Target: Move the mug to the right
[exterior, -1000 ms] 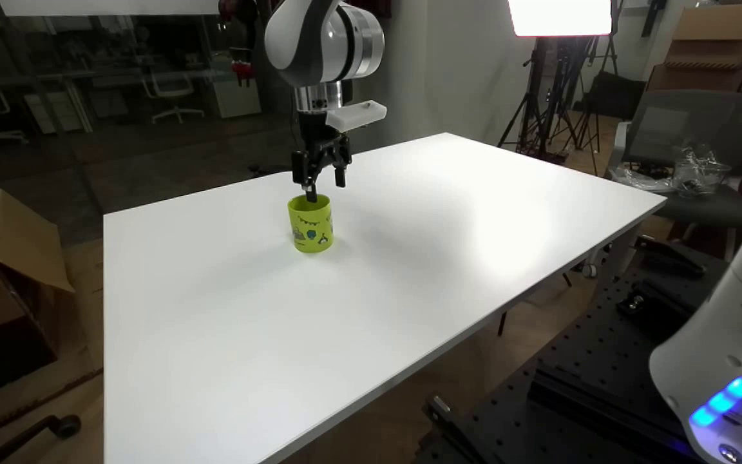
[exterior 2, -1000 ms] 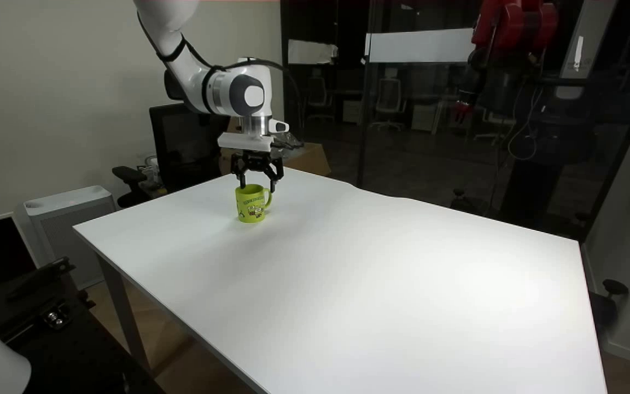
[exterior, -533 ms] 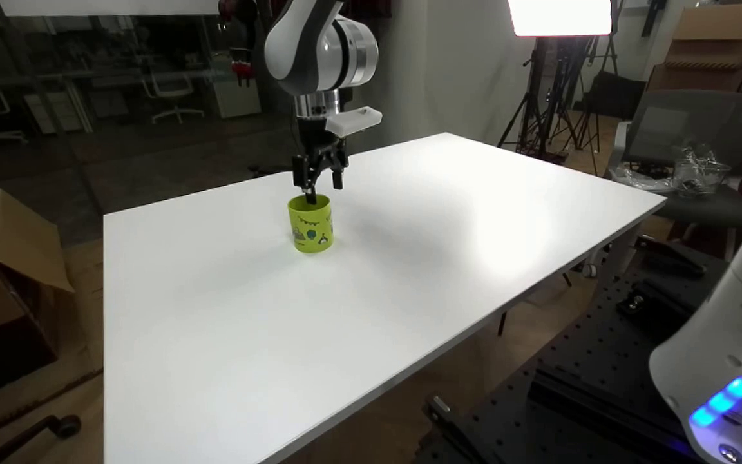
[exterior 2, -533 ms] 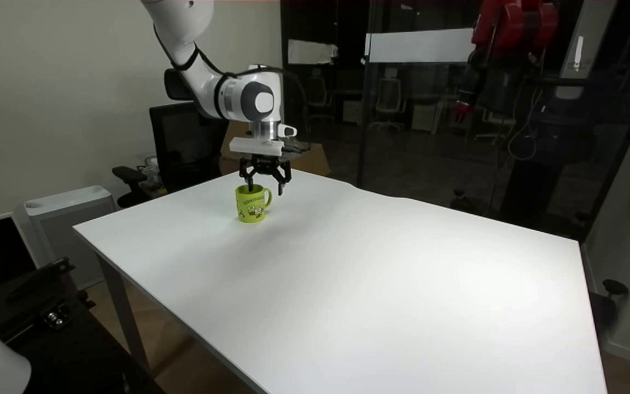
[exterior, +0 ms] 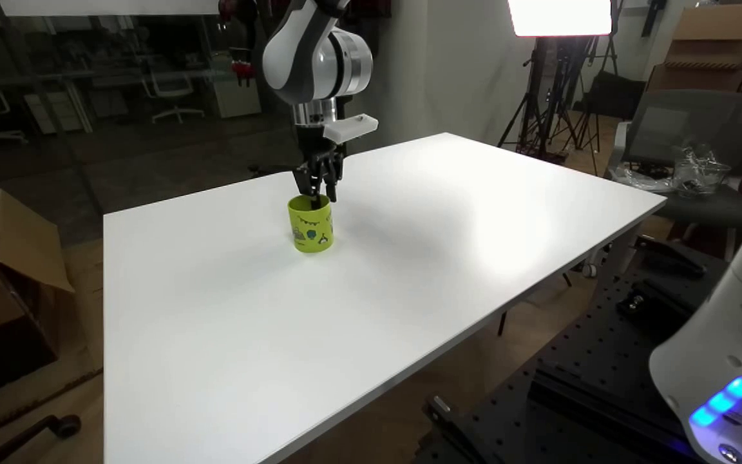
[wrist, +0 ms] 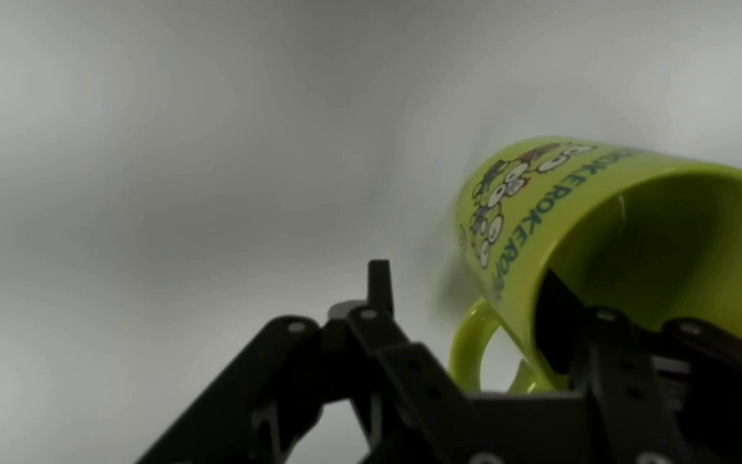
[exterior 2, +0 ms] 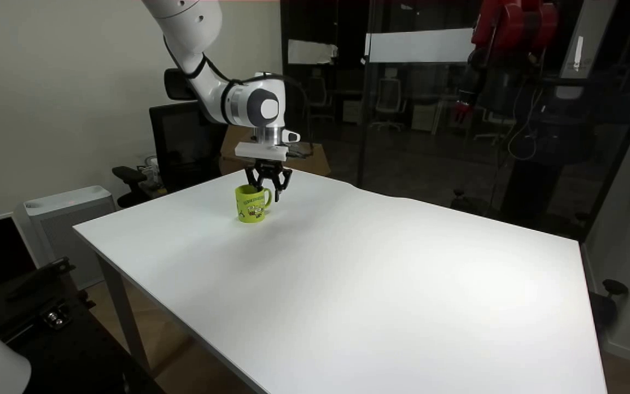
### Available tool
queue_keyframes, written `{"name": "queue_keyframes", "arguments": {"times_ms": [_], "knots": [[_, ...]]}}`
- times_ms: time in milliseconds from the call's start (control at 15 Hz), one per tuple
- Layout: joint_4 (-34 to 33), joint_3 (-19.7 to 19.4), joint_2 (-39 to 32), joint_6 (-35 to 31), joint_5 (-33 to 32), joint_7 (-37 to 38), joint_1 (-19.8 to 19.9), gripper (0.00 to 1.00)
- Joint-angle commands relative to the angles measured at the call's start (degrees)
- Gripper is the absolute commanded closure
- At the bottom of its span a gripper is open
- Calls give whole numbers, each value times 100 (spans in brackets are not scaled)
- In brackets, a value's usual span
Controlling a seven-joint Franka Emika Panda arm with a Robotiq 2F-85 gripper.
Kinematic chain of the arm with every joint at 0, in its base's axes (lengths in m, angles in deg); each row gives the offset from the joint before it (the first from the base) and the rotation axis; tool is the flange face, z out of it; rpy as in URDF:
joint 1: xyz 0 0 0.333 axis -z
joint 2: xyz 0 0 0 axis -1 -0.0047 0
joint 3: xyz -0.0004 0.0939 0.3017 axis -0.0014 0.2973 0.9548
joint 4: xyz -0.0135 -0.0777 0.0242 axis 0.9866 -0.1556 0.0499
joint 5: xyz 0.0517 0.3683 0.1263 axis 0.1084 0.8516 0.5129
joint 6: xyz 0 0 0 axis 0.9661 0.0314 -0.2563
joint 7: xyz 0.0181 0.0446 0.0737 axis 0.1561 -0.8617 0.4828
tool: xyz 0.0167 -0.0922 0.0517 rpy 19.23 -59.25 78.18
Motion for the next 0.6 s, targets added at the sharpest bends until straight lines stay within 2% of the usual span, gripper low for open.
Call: {"name": "queue_keyframes", "arguments": {"times_ms": [0, 200, 333, 533], "knots": [[-384, 40, -205, 180, -64, 39, 8, 75], [-432, 48, -207, 209, -71, 38, -7, 97], [-439, 50, -198, 234, -75, 36, -13, 100], [-403, 52, -174, 212, -68, 38, 2, 97]]}}
